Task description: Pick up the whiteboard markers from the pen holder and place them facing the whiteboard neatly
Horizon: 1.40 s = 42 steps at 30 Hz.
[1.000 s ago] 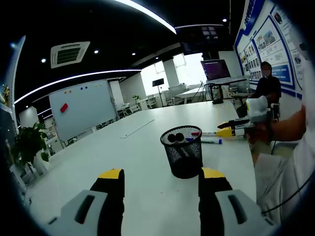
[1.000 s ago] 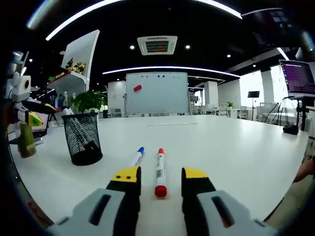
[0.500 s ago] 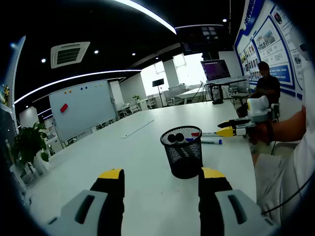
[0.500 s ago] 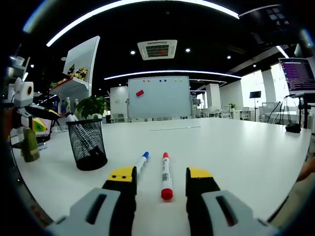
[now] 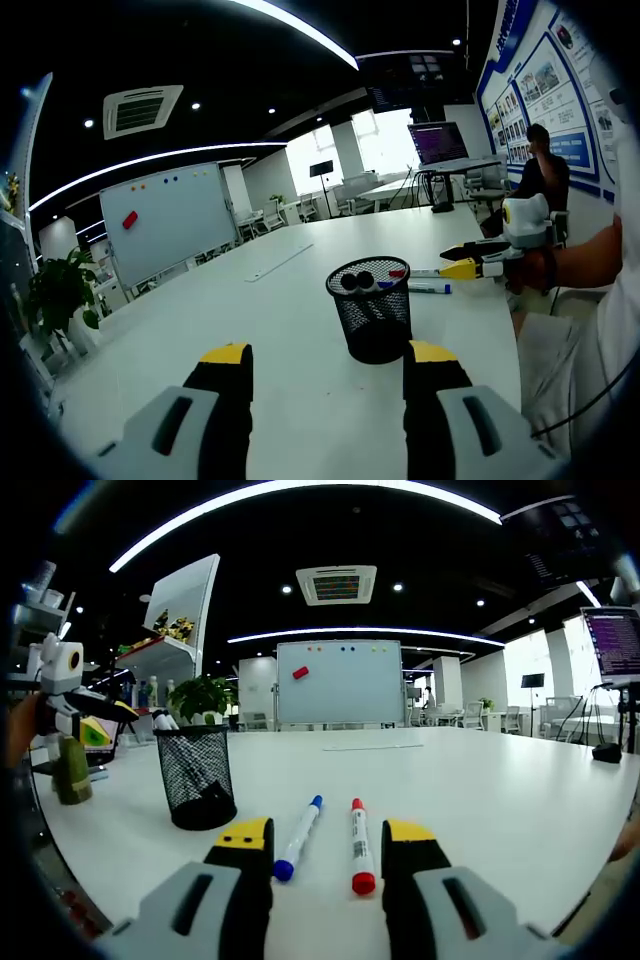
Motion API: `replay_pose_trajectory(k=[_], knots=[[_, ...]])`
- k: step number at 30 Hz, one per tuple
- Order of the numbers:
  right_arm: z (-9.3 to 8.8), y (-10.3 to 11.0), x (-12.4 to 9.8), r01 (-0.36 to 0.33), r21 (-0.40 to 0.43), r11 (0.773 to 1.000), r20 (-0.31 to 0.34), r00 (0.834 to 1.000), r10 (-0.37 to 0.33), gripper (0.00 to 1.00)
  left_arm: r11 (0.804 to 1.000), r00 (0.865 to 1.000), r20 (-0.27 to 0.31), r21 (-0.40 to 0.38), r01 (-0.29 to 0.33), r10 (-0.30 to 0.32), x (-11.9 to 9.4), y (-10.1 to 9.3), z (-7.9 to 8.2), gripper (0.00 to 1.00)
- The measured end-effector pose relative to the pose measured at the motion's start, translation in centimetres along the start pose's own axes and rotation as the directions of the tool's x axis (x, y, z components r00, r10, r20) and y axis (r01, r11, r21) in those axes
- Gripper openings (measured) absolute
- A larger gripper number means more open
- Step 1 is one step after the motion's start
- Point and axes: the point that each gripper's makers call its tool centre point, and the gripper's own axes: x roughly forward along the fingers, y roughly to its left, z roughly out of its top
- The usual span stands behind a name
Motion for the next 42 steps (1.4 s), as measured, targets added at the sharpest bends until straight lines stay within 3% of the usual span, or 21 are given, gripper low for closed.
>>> replay_pose_trajectory(k=[24, 42], knots=[[1.6, 4.9, 0.4, -0.148, -0.063, 0.987, 0.04, 0.988, 0.151, 0.42, 1.0, 1.0, 0.0, 0.0, -0.001, 0.001, 0.0, 0.1, 0.0, 0.62], [2.7, 7.3, 0.6, -0.197, -0.101, 0.975, 0.048, 0.978, 0.203, 0.41, 1.0, 1.0, 0.003, -0.001, -0.001, 0.001, 0.0, 0.2, 0.0, 0.62]])
